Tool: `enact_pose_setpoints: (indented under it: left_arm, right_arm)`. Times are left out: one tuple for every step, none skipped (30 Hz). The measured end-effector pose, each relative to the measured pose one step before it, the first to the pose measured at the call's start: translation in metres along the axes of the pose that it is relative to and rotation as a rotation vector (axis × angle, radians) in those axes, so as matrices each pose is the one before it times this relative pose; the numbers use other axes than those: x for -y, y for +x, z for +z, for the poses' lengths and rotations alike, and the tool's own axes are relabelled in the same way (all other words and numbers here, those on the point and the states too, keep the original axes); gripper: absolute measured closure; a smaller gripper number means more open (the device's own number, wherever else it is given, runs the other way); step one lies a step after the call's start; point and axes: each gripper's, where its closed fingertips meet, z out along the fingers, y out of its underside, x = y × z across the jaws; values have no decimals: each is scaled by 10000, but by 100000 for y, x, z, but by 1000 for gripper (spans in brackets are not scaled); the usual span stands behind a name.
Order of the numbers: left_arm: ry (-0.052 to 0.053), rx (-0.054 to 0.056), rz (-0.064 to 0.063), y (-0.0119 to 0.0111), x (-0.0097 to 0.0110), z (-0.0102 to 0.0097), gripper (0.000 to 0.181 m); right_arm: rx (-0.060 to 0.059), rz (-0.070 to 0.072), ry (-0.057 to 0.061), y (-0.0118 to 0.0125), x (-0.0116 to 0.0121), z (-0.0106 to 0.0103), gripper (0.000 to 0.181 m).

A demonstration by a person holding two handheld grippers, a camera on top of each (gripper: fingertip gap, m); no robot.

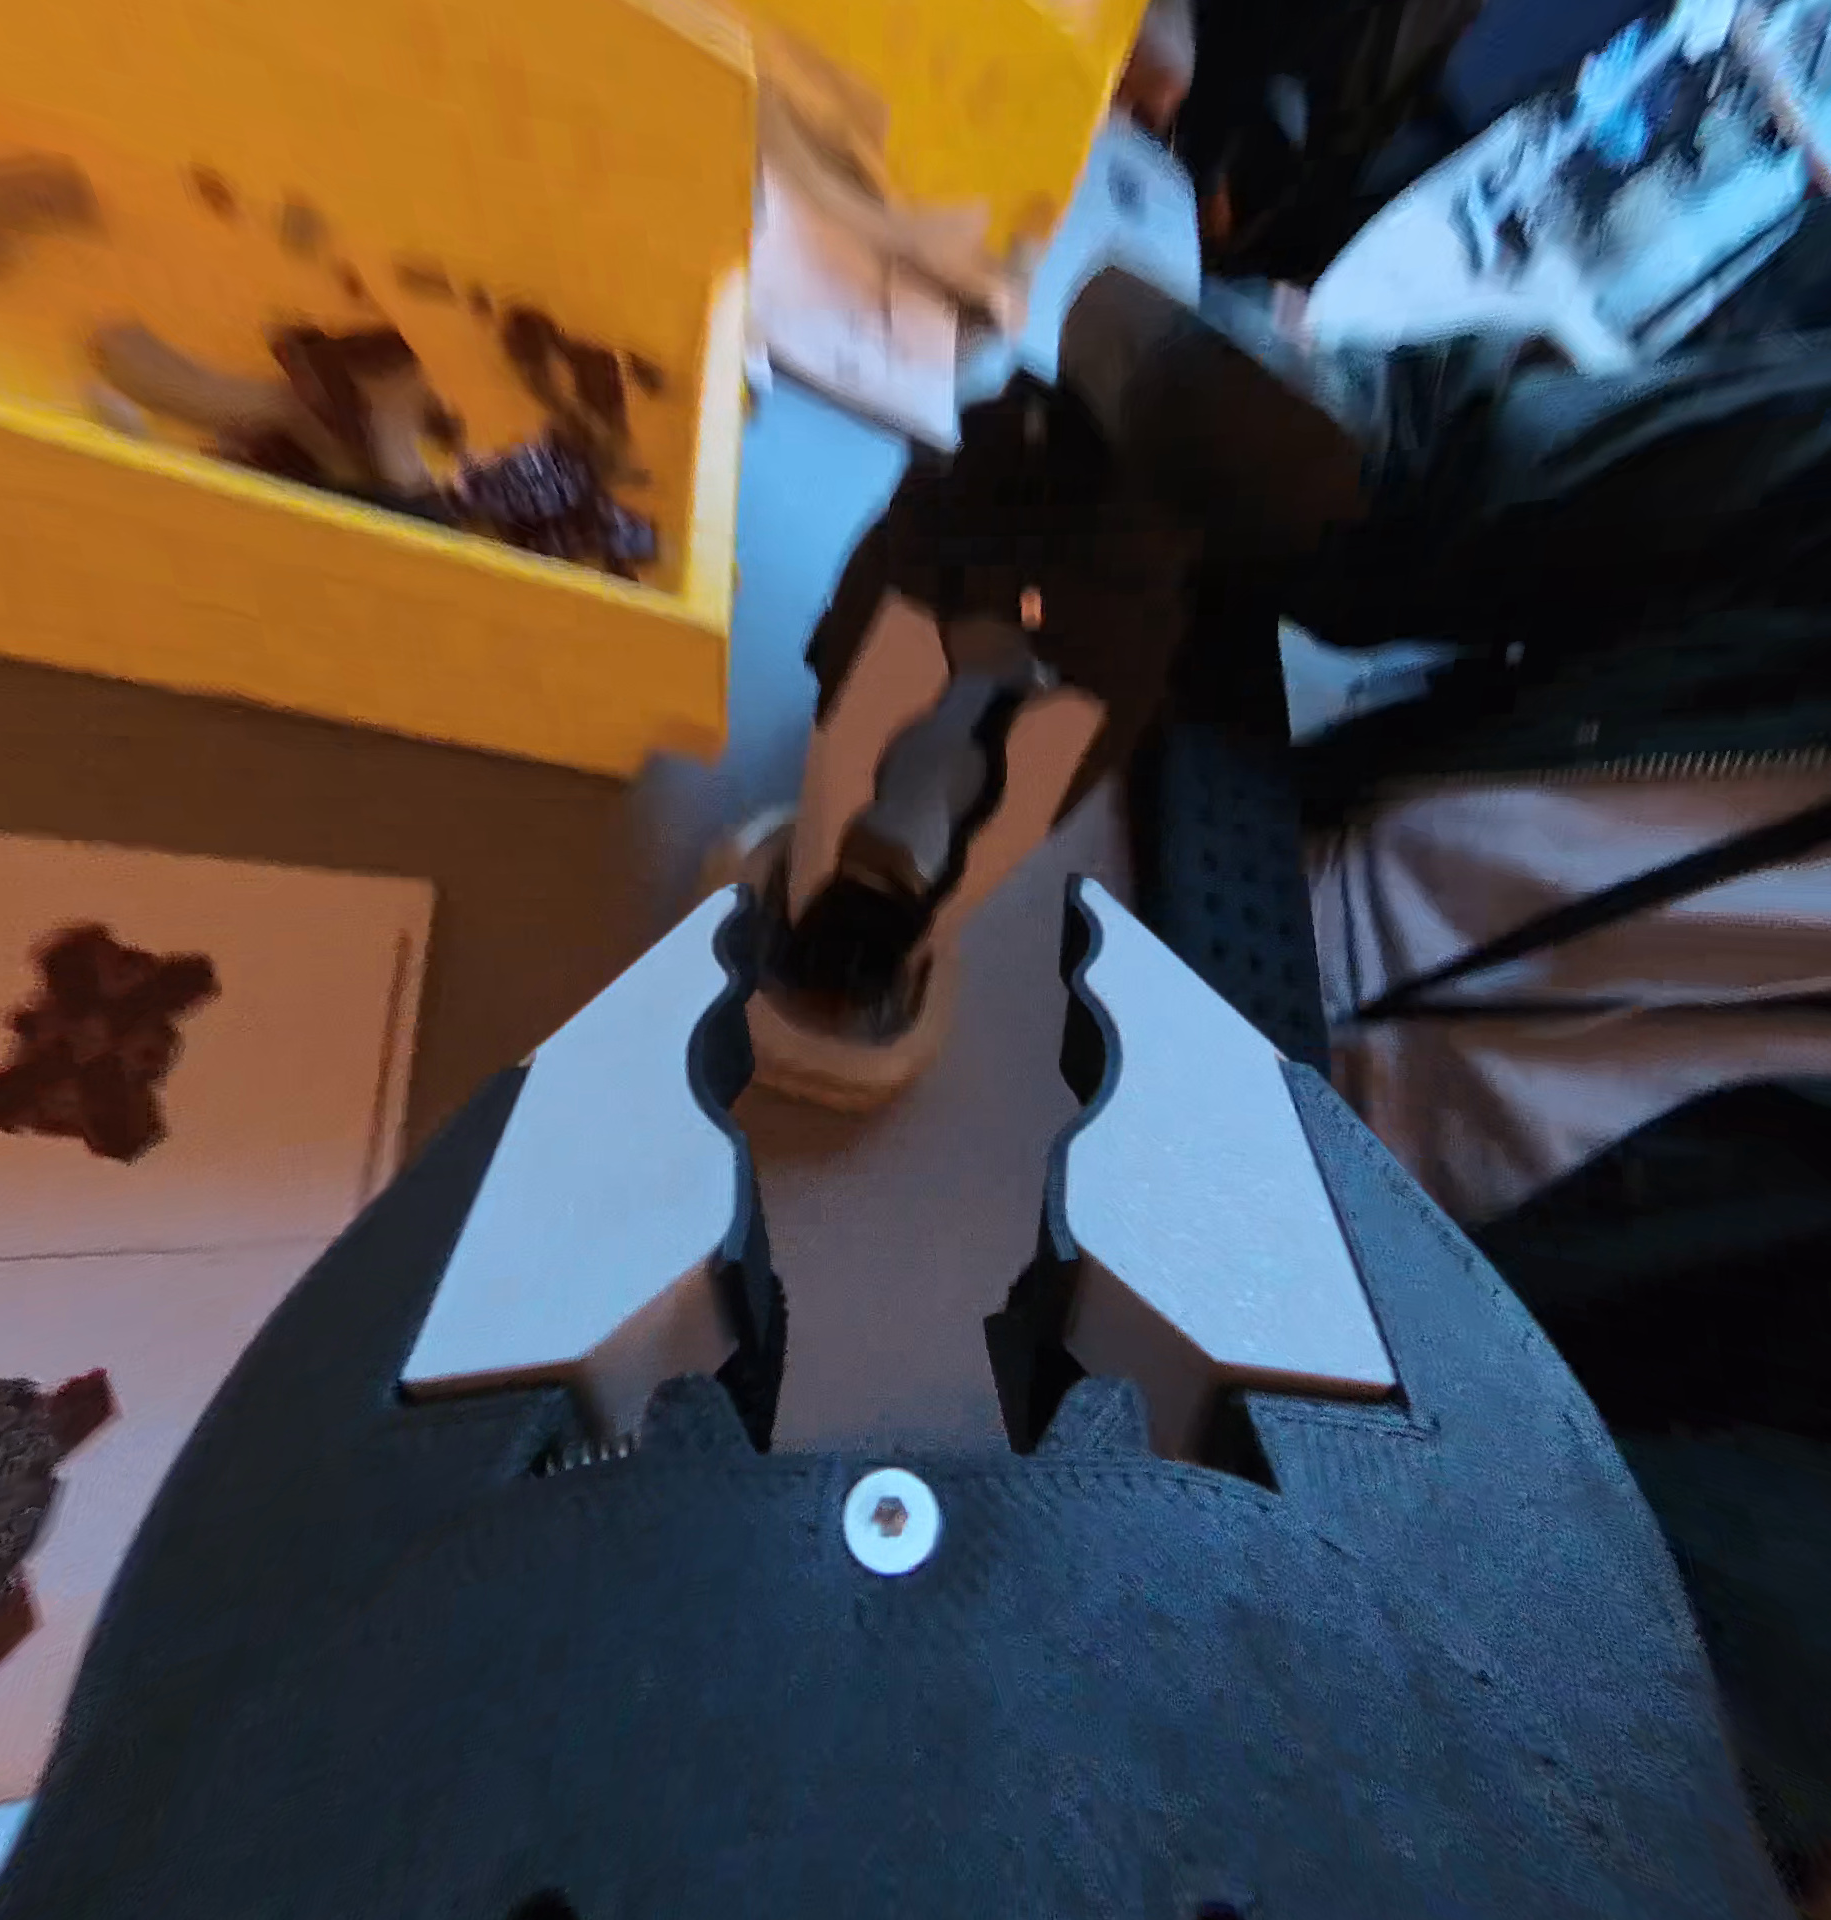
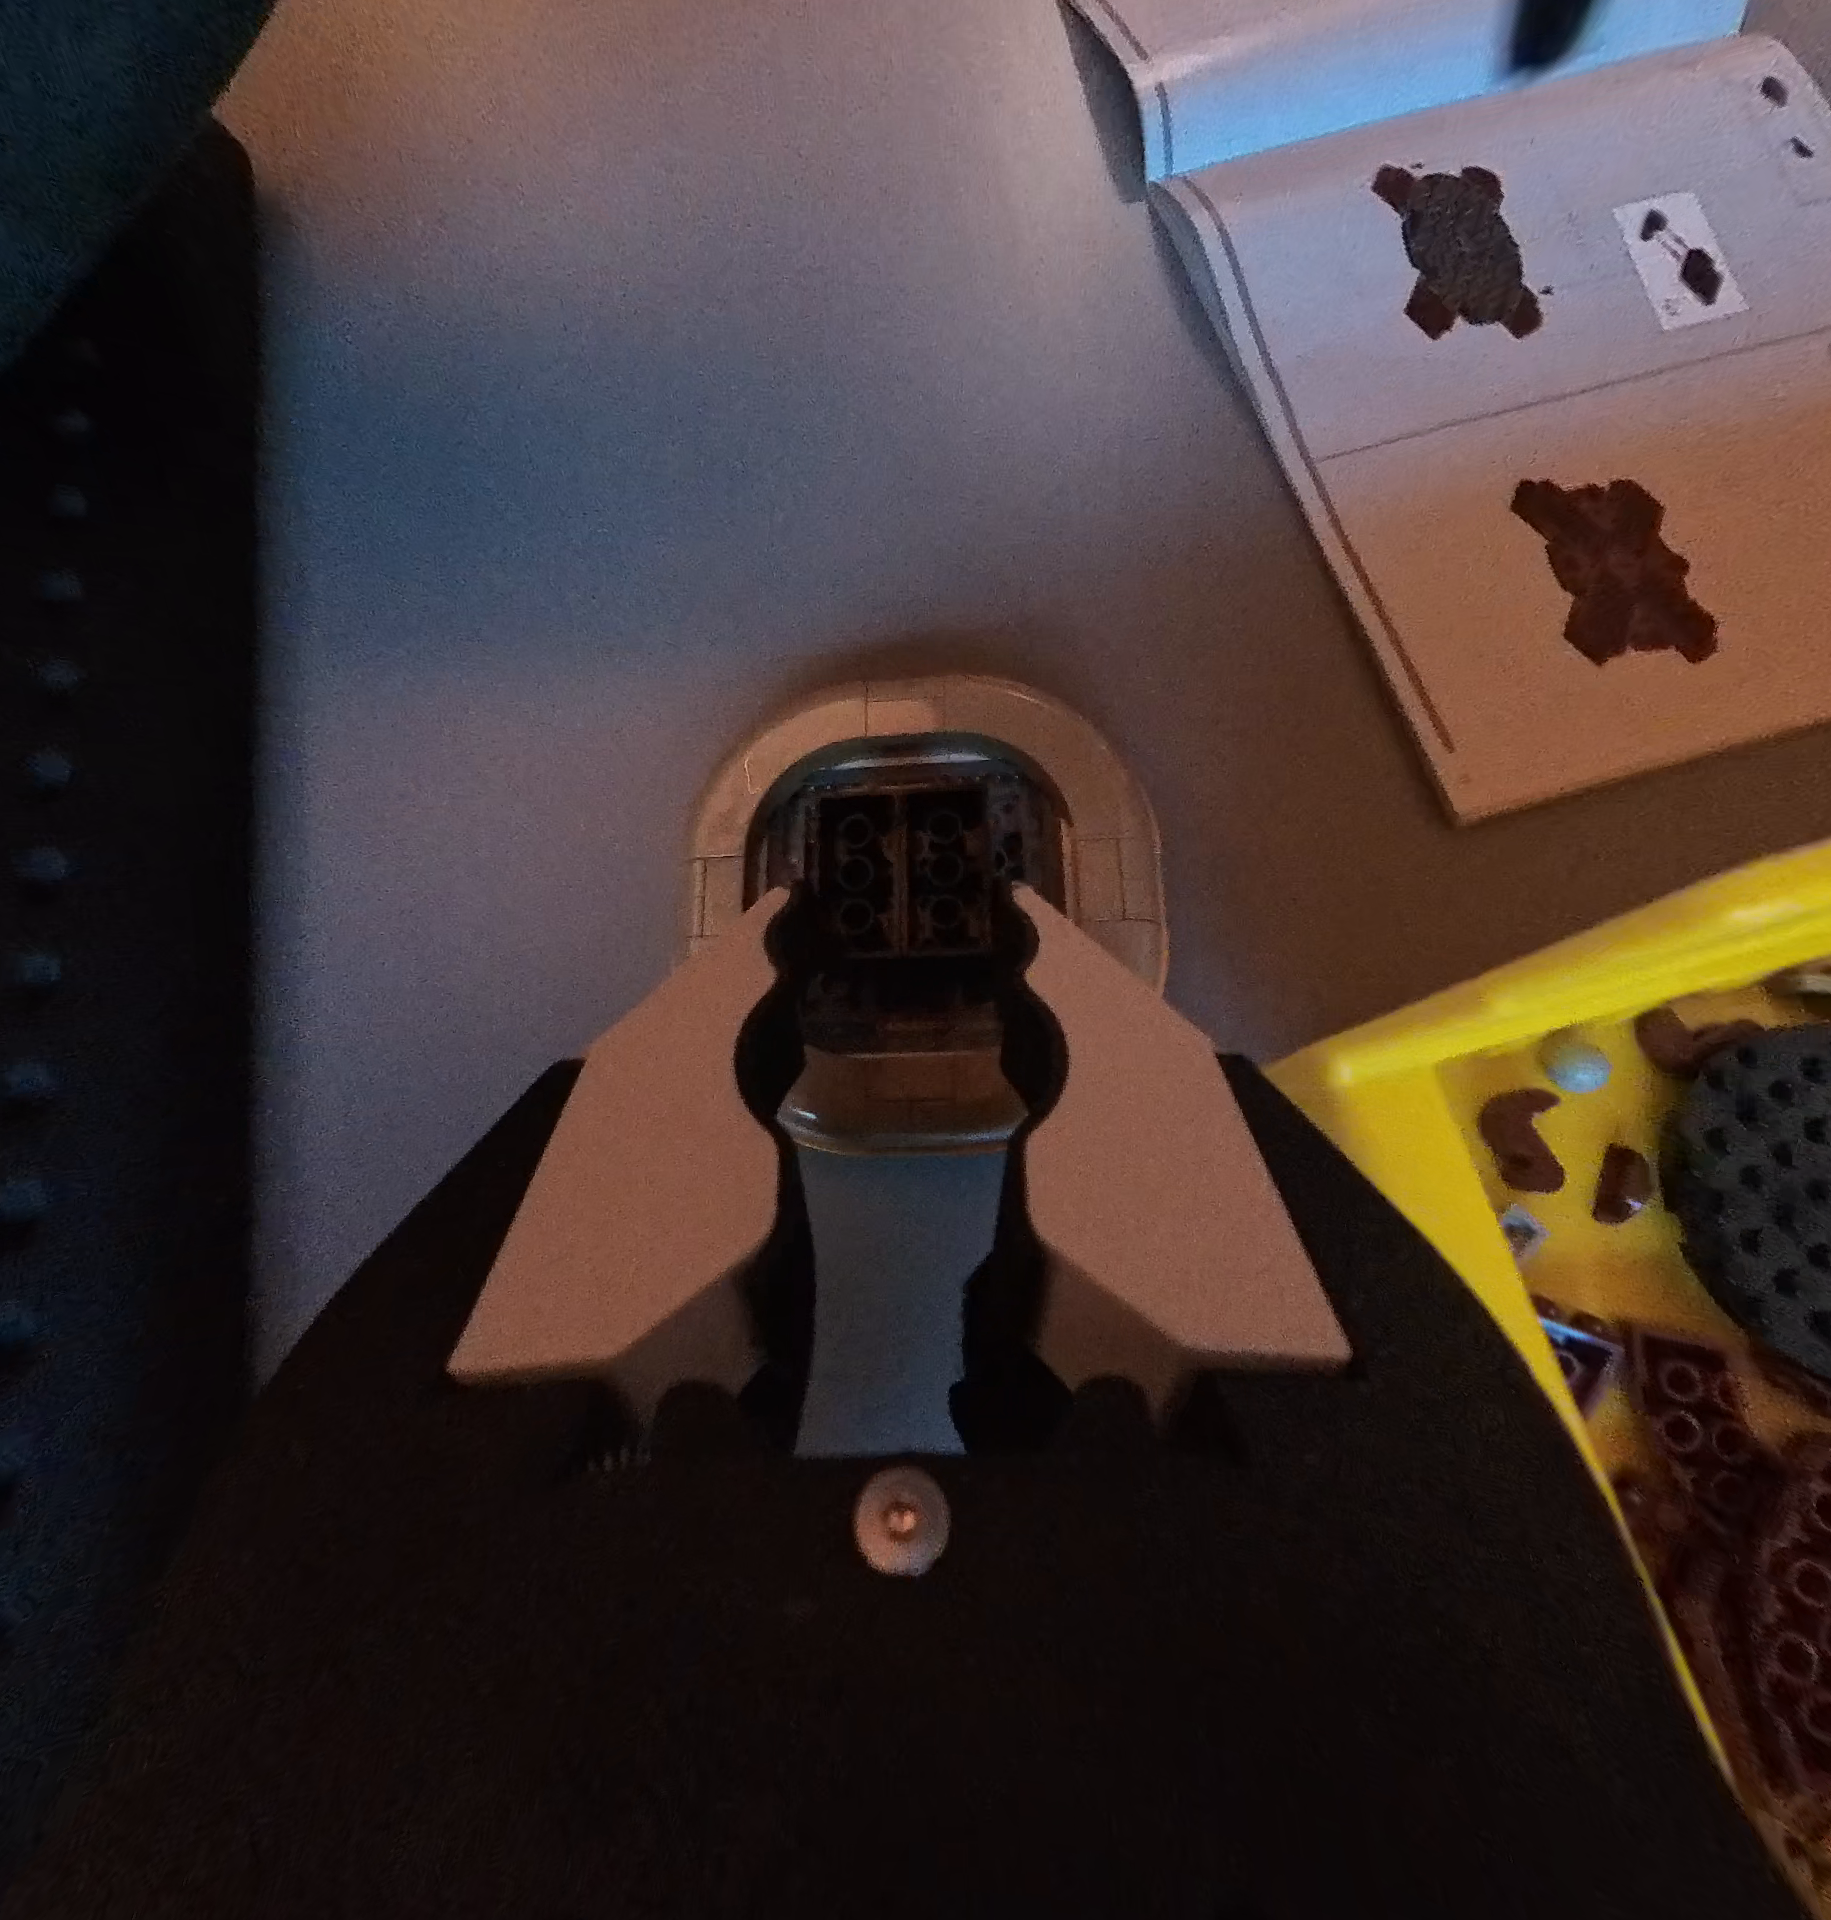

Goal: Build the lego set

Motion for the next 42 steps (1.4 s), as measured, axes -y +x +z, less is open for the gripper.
enact_pose_setpoints:
  left_arm:
    - [-893,-415,-249,398,-1649,851,130]
    - [-890,-412,-336,241,-1515,942,132]
    - [-728,-52,-264,-374,-1161,900,128]
    - [-551,238,-132,-778,-774,777,125]
    - [-375,215,-51,-628,-445,667,122]
    - [-298,95,-42,-348,-278,531,119]
    - [-203,47,0,-166,-75,376,119]
    - [-114,74,53,-95,46,225,119]
    - [-41,52,121,57,142,110,120]
    - [8,78,184,139,243,31,120]
    - [56,177,250,76,368,-5,121]
    - [78,213,297,61,444,26,122]
    - [-4,243,284,1,366,87,124]
    - [-70,269,261,-83,258,181,124]
    - [-96,240,284,-71,189,242,125]
    - [-75,240,334,-93,184,281,127]
    - [-3,253,392,-134,256,286,131]
    - [99,151,411,60,351,262,135]
    - [86,83,356,162,271,196,133]
    - [36,134,255,44,156,141,130]
    - [-12,148,162,-53,53,139,127]
    - [-32,74,99,-49,69,189,126]
    - [-66,8,9,-42,48,280,126]
    - [-120,-93,-41,89,5,390,126]
    - [-208,-41,-6,54,-95,475,126]
    - [-264,17,50,27,-227,470,127]
    - [-273,111,71,-65,-269,444,129]
    - [-258,155,70,-107,-301,395,131]
    - [-223,183,53,-145,-296,331,136]
    - [-133,194,37,-162,-197,276,141]
    - [147,269,38,-256,186,39,147]
    - [158,104,-20,-32,131,57,147]
    - [156,87,-68,-33,85,8,147]
    - [212,103,-150,-43,65,6,146]
    - [261,110,-160,-22,70,4,146]
    - [301,132,-117,-3,99,11,146]
    - [332,142,-97,3,112,14,146]
    - [321,147,-101,-23,71,9,146]
    - [232,140,-96,-48,10,-15,146]
    - [145,99,-127,-27,3,3,146]
    - [124,40,-149,-7,13,9,145]
    - [92,3,-142,-5,-8,-1,145]
  right_arm:
    - [113,209,59,198,-104,-34,150]
    - [141,210,39,27,-105,0,149]
    - [119,147,69,18,-14,42,149]
    - [91,83,71,-24,2,9,149]
    - [18,-10,59,18,12,-28,149]
    - [-27,-62,81,25,73,-10,149]
    - [-51,-88,66,19,38,-15,149]
    - [-32,-115,44,14,42,-24,148]
    - [7,-139,27,-28,-15,-14,148]
    - [68,-148,-43,-93,-143,-9,145]
    - [102,-135,-60,-155,-184,-72,139]
    - [68,-80,-49,-53,-193,-85,138]
    - [6,4,-35,73,-120,-219,137]
    - [60,29,12,12,-9,-334,134]
    - [78,8,122,-69,129,-438,134]
    - [143,-60,184,-206,182,-451,134]
    - [104,-50,121,-217,-12,-503,134]
    - [56,-32,16,-159,-283,-517,131]
    - [-33,-35,-47,-48,-438,-405,129]
    - [-232,-48,4,177,-506,-473,129]
    - [-233,-41,99,200,-343,-345,130]
    - [-27,-43,186,-117,-35,-43,131]
    - [86,-24,229,-202,75,101,132]
    - [40,-6,171,-10,165,216,134]
    - [-33,73,172,138,216,282,134]
    - [15,82,219,43,283,283,134]
    - [95,41,226,-125,264,215,134]
    - [55,33,93,-57,51,180,134]
    - [-132,72,-67,263,-183,158,134]
    - [-101,74,-114,245,-278,166,134]
    - [98,73,-22,-62,-141,169,135]
    - [124,127,29,-93,-39,148,135]
    - [66,123,-38,25,-26,92,137]
    - [46,83,11,37,56,60,137]
    - [54,31,-15,-5,-13,38,137]
    - [-22,-1,-14,62,-17,24,139]
    - [-22,-47,-57,27,-90,46,142]
    - [-75,-100,-75,52,-91,67,144]
    - [-56,-147,-17,-3,-7,8,144]
    - [-24,-57,-4,-2,-9,-15,144]
    - [20,15,-4,-2,-12,0,144]
    - [38,31,-1,-6,-13,-11,144]
